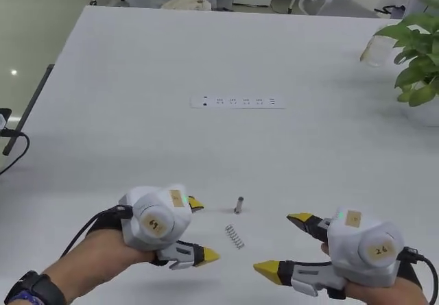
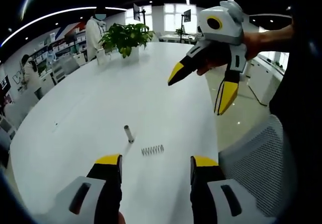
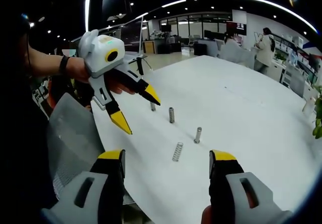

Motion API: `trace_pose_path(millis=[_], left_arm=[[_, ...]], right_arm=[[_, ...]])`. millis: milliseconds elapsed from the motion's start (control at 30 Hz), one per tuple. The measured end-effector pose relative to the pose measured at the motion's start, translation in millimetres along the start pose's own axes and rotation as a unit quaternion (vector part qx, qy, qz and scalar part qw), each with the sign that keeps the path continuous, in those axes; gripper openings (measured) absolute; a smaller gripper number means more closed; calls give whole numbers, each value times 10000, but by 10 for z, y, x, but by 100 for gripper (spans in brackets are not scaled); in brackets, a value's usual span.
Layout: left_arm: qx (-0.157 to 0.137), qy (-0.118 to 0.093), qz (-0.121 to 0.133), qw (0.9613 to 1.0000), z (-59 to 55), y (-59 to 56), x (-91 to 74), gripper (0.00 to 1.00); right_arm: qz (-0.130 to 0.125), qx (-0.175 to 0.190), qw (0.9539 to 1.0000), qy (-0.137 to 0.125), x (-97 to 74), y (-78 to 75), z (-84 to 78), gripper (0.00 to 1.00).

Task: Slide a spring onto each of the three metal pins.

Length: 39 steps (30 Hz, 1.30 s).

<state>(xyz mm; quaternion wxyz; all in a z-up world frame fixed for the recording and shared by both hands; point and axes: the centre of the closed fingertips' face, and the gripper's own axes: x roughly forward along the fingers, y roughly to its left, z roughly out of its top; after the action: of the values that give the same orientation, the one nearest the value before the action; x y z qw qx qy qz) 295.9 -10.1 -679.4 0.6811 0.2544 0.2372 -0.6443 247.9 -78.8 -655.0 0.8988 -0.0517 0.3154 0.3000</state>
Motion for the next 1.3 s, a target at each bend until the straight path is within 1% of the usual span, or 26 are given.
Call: trace_pose_path(millis=[100, 200, 267, 333, 433, 567, 800, 933, 1067, 1133, 1200, 1300], left_arm=[[106, 43, -54, 9999, 13, -2, 54, 48], [158, 52, -108, 9998, 32, -6, 103, 47], [173, 68, -127, 9997, 26, 2, 145, 46], [202, 77, -200, 9996, 29, -21, 188, 45], [316, 142, -298, 9990, 17, -57, 260, 44], [459, 229, -395, 9979, -8, -73, 367, 42], [538, 306, -526, 9967, -28, -81, 548, 38], [596, 376, -577, 9958, -65, -84, 638, 34], [600, 449, -643, 9951, -123, -93, 768, 34], [606, 481, -652, 9949, -143, -91, 816, 34], [674, 535, -655, 9941, -183, -81, 870, 36], [668, 557, -673, 9939, -207, -74, 921, 35]], right_arm=[[-2, -5, 10000, -15, -11, 1, 11, 66], [-18, -3, 10000, -16, -25, -3, 12, 66], [-12, 31, 10000, -22, -35, -5, 6, 66], [-8, 35, 10000, -9, -41, -5, -13, 66], [7, 37, 10000, 19, -46, 4, -38, 66], [18, 54, 10000, 34, -45, 11, -55, 66], [52, 87, 9999, 39, -32, 25, -60, 65], [56, 79, 9999, 67, -36, 26, -67, 65], [65, 83, 9999, 66, -54, 30, -61, 65], [62, 88, 9999, 77, -57, 29, -66, 65], [69, 103, 9999, 80, -57, 31, -71, 65], [78, 123, 9999, 86, -49, 30, -81, 65]])
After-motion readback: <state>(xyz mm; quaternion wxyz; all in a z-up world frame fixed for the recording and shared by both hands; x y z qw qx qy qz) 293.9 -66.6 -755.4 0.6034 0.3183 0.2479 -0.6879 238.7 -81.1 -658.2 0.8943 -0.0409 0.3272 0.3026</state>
